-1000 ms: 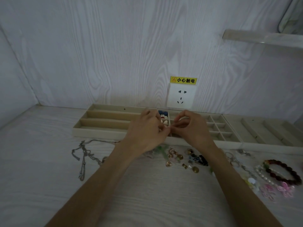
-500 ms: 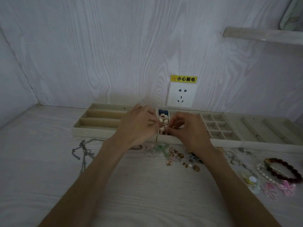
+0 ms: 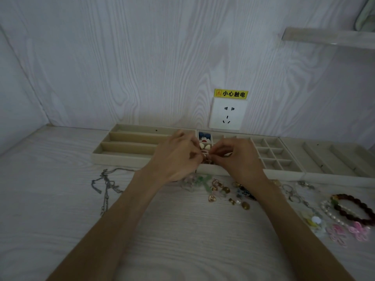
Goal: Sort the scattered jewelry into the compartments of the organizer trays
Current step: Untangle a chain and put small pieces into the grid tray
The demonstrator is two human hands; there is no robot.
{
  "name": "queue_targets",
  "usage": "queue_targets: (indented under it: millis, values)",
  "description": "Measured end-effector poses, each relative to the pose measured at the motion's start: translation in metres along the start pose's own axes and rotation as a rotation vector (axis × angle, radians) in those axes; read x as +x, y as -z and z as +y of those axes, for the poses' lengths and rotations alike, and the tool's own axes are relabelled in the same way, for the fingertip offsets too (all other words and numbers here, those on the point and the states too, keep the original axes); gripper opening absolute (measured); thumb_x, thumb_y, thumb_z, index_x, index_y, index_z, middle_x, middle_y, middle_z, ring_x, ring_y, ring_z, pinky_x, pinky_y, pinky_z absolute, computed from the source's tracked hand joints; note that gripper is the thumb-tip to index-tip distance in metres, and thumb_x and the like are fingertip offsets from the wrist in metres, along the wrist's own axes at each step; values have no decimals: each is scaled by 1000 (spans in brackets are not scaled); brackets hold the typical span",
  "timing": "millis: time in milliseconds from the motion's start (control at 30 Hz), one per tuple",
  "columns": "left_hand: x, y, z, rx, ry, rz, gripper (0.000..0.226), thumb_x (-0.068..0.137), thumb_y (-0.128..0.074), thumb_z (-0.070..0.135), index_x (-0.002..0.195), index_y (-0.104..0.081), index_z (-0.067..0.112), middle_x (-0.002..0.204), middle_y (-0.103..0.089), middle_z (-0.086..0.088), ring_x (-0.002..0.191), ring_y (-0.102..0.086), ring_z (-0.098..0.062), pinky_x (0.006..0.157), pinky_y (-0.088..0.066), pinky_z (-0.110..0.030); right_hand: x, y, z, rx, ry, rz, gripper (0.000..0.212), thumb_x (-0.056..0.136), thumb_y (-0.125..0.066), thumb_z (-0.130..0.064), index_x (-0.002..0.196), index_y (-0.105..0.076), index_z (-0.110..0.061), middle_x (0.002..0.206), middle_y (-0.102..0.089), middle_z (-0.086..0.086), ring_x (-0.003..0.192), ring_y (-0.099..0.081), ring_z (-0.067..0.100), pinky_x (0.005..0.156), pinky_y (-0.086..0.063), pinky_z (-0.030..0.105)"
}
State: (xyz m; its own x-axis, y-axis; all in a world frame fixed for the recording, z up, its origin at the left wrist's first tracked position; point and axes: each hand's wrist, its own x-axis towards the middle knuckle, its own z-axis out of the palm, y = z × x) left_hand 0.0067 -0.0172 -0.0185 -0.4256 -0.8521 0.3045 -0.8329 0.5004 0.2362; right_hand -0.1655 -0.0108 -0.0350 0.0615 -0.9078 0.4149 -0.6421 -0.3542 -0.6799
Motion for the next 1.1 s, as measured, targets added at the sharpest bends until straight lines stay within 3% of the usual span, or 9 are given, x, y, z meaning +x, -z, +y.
queue_targets:
  millis: [267,433,567,733,967,1100]
  values:
    - [0,3,0,-121,66,81,24,88,-52,28,96,-74,31,108,-56,17,104,-37,-5,78,-36,-26,0,-4,-3,-105,-11,64,22,67,-83,-24,80,-65,-24,71,-63,-10,64,-58,3,59,-50,24]
    - [0,1,0,-104,55,51,24,89,-51,30,100,-72,32,108,-54,18,102,-32,-1,78,-34,-25,0,0,-1,-178,-48,6,15,74,-77,-33,82,-75,-21,65,-61,-10,57,-53,0,53,-38,14]
    - [0,-1,1,-102,37,5,27,90,-50,33,110,-69,32,112,-53,17,106,-32,-3,83,-39,-29,2,6,-2,-138,-58,-48,14,78,-73,-31,86,-77,-20,71,-69,-3,60,-55,3,57,-45,21]
    - [1,-3,2,-74,24,12,29,91,-49,31,109,-71,29,111,-55,16,100,-32,-2,80,-41,-29,3,13,-6,-92,-140,-135,11,76,-76,-21,87,-76,-22,72,-68,-7,59,-53,-4,52,-38,6]
    - [0,-4,4,-71,20,-5,28,92,-48,33,105,-72,28,115,-55,13,105,-36,-6,75,-33,-26,4,4,-9,-121,-181,-87,8,75,-76,-21,84,-76,-21,67,-64,-8,55,-51,-3,52,-33,9]
    - [1,-5,5,-62,9,-31,31,94,-44,32,100,-73,24,116,-54,12,106,-37,-8,77,-33,-27,4,15,-14,-68,-196,-99,12,84,-66,-17,90,-74,-23,74,-65,-9,62,-53,-2,55,-39,10]
